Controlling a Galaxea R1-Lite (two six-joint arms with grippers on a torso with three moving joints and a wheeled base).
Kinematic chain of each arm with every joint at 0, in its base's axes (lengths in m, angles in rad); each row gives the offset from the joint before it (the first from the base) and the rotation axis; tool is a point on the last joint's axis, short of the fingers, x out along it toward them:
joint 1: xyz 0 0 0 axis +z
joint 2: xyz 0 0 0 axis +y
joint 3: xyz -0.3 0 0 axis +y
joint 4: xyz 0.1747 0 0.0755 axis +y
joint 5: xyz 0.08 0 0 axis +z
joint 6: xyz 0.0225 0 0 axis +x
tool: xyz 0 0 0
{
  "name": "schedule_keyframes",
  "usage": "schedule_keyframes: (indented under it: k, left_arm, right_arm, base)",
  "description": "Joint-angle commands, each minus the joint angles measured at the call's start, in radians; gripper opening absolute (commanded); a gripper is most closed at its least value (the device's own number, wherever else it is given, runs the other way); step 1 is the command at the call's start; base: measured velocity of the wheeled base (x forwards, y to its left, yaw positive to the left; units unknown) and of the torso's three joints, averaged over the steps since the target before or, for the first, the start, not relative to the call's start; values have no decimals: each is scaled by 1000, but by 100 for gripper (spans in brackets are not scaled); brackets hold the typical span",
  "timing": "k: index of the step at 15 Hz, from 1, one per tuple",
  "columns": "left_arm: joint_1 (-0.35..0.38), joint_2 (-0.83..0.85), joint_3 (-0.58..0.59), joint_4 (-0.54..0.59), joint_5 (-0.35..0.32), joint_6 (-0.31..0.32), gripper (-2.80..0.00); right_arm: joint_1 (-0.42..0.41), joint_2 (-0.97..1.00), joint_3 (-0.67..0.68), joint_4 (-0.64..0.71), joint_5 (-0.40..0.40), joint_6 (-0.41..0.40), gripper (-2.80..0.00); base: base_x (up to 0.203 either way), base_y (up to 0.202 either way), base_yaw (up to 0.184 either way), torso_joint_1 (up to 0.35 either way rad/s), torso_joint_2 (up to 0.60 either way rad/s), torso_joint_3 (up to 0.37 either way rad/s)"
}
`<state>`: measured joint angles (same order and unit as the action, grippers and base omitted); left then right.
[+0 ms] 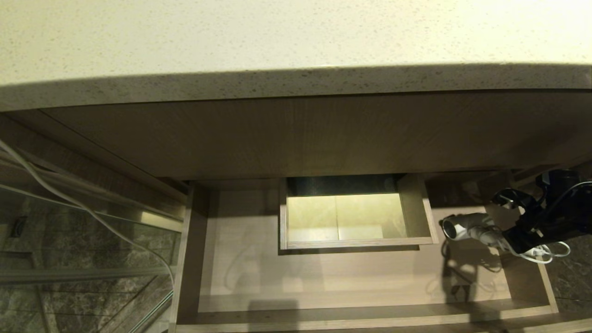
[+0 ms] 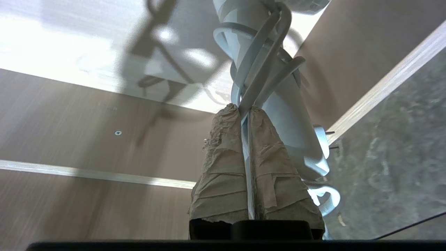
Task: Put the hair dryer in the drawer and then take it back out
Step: Take the hairdryer out
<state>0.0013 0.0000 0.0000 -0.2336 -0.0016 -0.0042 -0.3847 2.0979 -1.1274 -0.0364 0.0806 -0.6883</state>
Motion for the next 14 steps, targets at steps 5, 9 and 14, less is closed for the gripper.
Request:
schedule_keyframes:
  k: [5,9,14]
  left_arm:
    - [0,0,40,-1,0,0,-280]
    - [0,0,40,-1,0,0,-280]
    - [0,0,40,-2,0,0,-280]
  right_arm:
    - [0,-64,13,24,1,-25,-280]
    - [0,-116,21,71,1,-39,-280]
    - [-1,-201,83,85,1,-61,-280]
  base:
    - [0,0,0,0,0,0]
    - [0,0,0,0,0,0]
    - [0,0,0,0,0,0]
